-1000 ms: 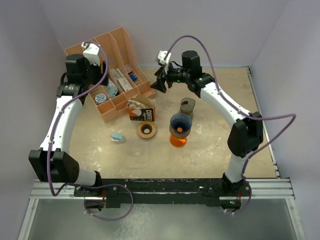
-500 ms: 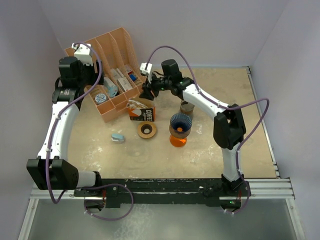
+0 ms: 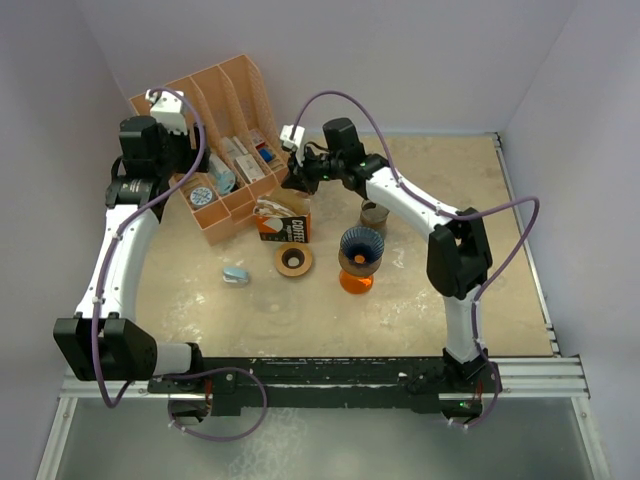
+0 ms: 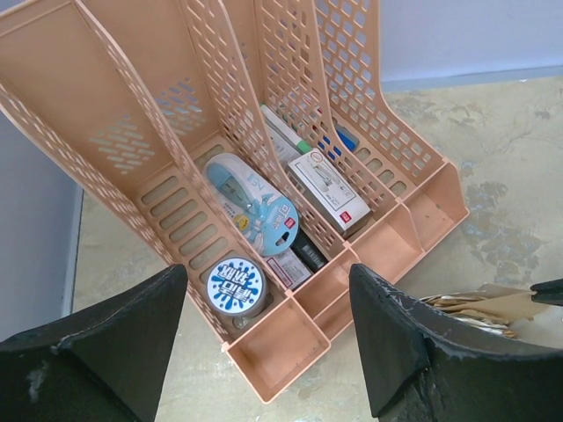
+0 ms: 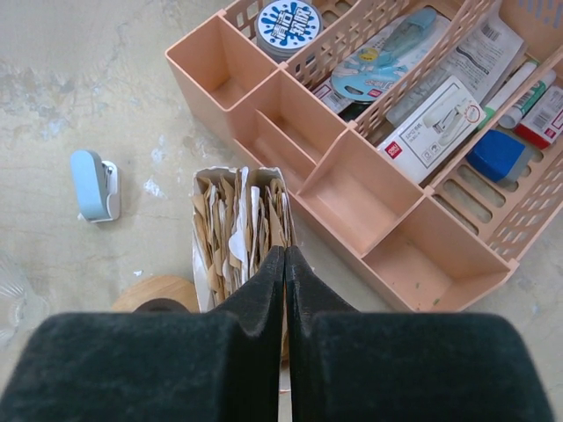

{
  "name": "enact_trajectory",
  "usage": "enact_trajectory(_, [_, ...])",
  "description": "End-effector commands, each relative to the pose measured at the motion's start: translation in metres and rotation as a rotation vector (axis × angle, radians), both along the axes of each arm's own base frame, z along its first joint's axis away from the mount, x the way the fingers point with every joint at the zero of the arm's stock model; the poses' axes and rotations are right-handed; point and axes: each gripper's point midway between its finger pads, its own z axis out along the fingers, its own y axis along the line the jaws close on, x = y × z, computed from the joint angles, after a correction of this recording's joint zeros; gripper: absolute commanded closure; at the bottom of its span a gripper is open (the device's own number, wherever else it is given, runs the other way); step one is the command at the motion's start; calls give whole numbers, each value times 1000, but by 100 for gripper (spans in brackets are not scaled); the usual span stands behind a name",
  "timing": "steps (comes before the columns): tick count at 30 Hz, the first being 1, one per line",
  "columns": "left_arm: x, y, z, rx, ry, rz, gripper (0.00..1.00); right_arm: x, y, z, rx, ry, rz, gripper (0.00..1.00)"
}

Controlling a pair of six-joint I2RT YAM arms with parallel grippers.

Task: Place the coffee filter in the dripper
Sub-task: Pick up the coffee filter from the coffee filter holder.

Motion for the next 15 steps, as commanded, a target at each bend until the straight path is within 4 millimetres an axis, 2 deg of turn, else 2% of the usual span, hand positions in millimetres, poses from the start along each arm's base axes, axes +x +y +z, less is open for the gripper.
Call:
enact_trajectory(1, [-1, -3, 25, 3, -84, -29, 28, -1, 4, 38, 49, -67, 15, 100])
enact_trajectory(11, [-4, -16, 20, -46, -84, -87, 27, -29, 3, 89, 140, -102, 105, 100])
enact_trajectory(15, [-5, -18, 19, -47, -82, -95, 27, -35, 1, 99, 154, -125, 120, 100])
